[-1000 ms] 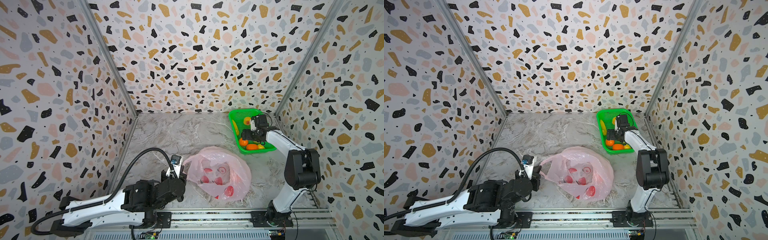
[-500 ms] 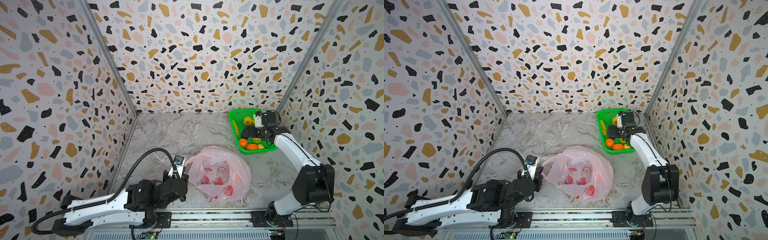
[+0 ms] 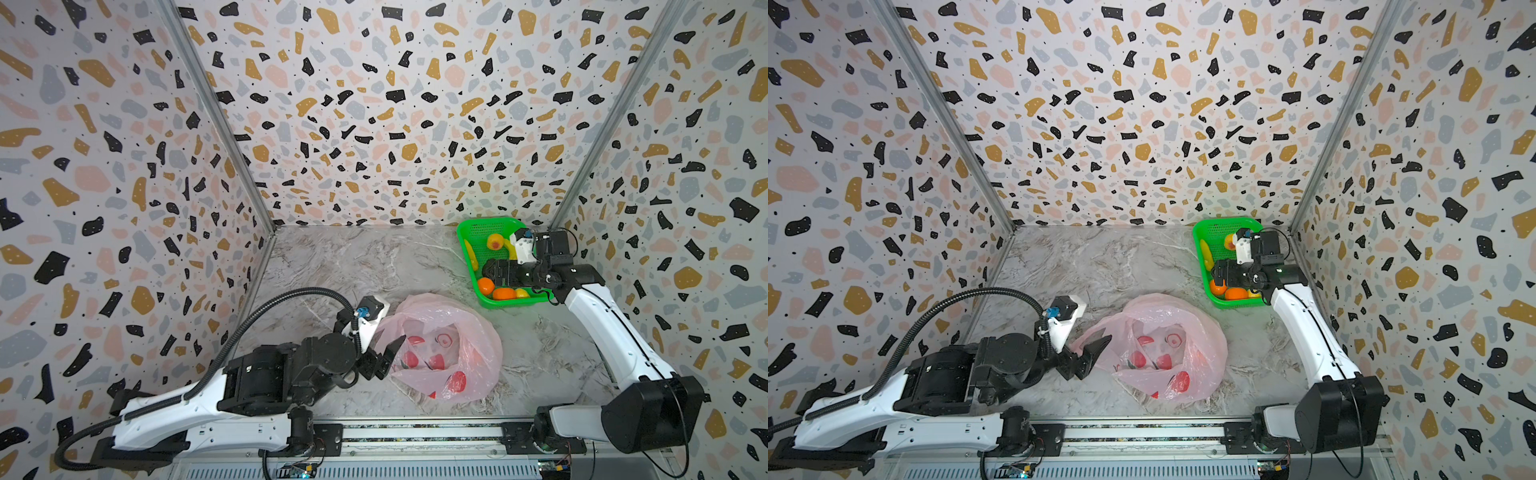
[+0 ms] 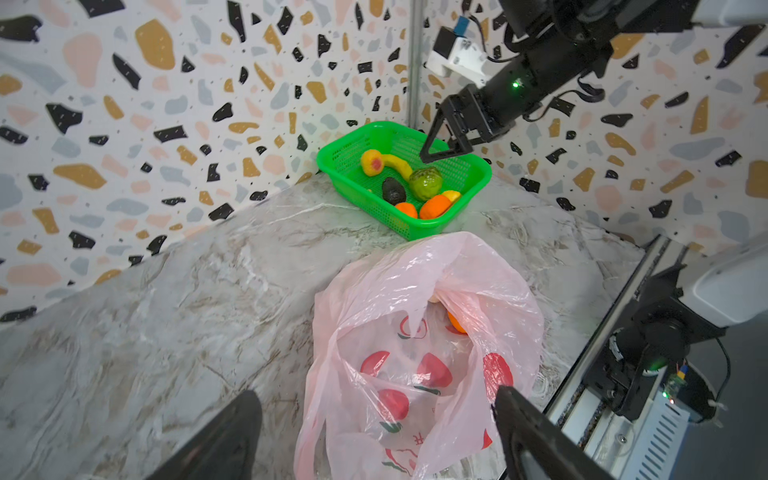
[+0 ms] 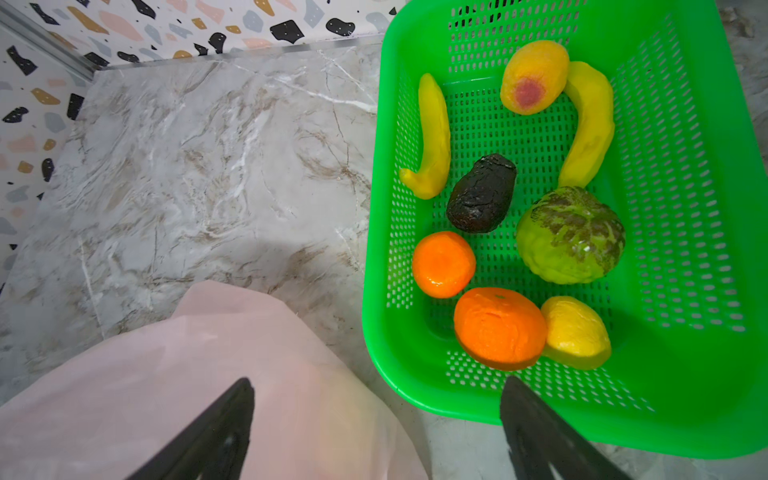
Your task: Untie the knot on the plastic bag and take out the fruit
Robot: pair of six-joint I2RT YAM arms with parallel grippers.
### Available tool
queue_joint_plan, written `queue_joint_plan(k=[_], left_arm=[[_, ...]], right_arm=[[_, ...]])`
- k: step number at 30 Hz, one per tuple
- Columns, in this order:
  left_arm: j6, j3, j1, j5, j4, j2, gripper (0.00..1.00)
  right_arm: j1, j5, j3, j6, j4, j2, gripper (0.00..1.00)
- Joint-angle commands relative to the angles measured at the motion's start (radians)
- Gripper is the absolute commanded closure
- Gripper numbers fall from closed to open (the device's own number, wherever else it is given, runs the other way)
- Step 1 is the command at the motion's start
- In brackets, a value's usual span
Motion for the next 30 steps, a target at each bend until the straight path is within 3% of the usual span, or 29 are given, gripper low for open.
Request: queue_joint_plan(k=[1,4,10,17,23,26,30], left_arm=[[0.225,0.010,0.038,0.187,-0.030,0.128,0.09],[0.318,0.012,0.138,0.285,-0.011,0.201,0.08],[0.491,0.026,0.213,0.173,0.104,0.340,0.07],[0.614,0.026,0.291,0.196,0.202,0.442,0.06],[0.676,0.082,0.331,0.316,0.201,0.538,0.08],[0.678,0.125,0.350,0.356,0.196,0.599,0.22],[0.635,0.149,0.380,0.338,0.210,0.644,0.69]], right_arm=[[0.005,-0.032,0.009,-0.005,-0.071,-0.052,0.07],[0.005,-0.029,0.020,-0.008,-0.098,-0.078,0.07],[0.005,-0.032,0.029,-0.005,-0.116,-0.120,0.06],[0.005,-0.061,0.027,-0.001,-0.114,-0.137,0.06],[0.005,-0.067,0.042,-0.003,-0.113,-0.138,0.06],[0.005,-0.074,0.036,0.005,-0.102,-0.143,0.06],[0.005,-0.087,0.039,0.007,-0.107,-0.148,0.06]])
